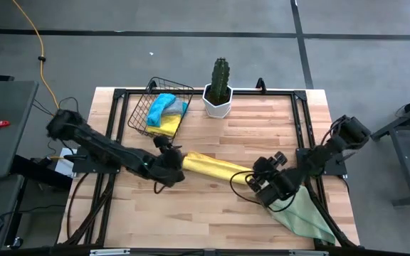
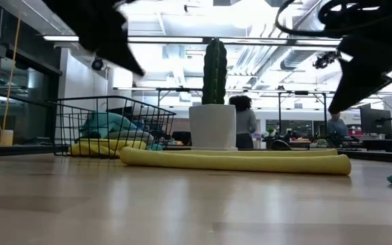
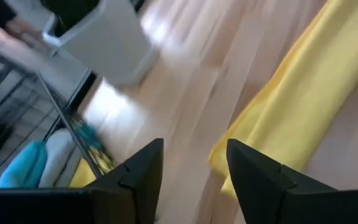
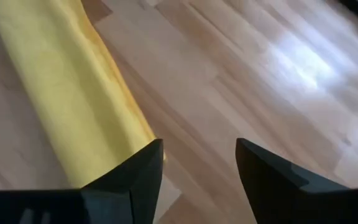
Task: Fold microfiber towels
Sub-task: Fold the yellow microfiber towel on the table
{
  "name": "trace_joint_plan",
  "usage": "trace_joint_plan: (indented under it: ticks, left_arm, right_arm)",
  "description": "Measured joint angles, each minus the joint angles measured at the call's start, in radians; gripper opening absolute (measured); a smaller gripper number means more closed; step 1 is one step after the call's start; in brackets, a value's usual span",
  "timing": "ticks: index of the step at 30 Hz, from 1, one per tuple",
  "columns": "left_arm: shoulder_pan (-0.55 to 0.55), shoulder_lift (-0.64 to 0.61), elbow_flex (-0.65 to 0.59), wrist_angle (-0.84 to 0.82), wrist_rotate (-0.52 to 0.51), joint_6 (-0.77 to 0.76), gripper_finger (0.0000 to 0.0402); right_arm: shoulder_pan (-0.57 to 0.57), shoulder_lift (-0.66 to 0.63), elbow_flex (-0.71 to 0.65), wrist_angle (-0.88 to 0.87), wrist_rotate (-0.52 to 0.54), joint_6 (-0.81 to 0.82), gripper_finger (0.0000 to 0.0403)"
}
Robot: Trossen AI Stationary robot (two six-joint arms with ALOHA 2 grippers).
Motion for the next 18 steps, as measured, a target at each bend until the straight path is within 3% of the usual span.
trace_joint_plan:
  ticks: [4,7,10,14,18]
  left_arm:
    - [-0.009,-0.113,-0.122,0.264,0.084,0.103,0.0168]
    - [-0.001,-0.159,-0.237,0.519,0.232,0.165,0.0168]
    - [0.037,-0.184,-0.305,0.712,0.414,0.219,0.0168]
    - [0.103,-0.200,-0.292,0.742,0.596,0.255,0.0168]
    - [0.147,-0.201,-0.261,0.736,0.661,0.265,0.0168]
  right_arm:
    - [0.032,-0.032,-0.050,0.036,-0.046,0.061,0.0195]
    - [0.057,-0.050,-0.112,0.119,-0.112,0.156,0.0195]
    - [0.063,-0.081,-0.190,0.316,-0.188,0.182,0.0195]
    - [0.027,-0.145,-0.297,0.559,-0.270,0.210,0.0195]
    - [-0.023,-0.194,-0.371,0.689,-0.276,0.286,0.0195]
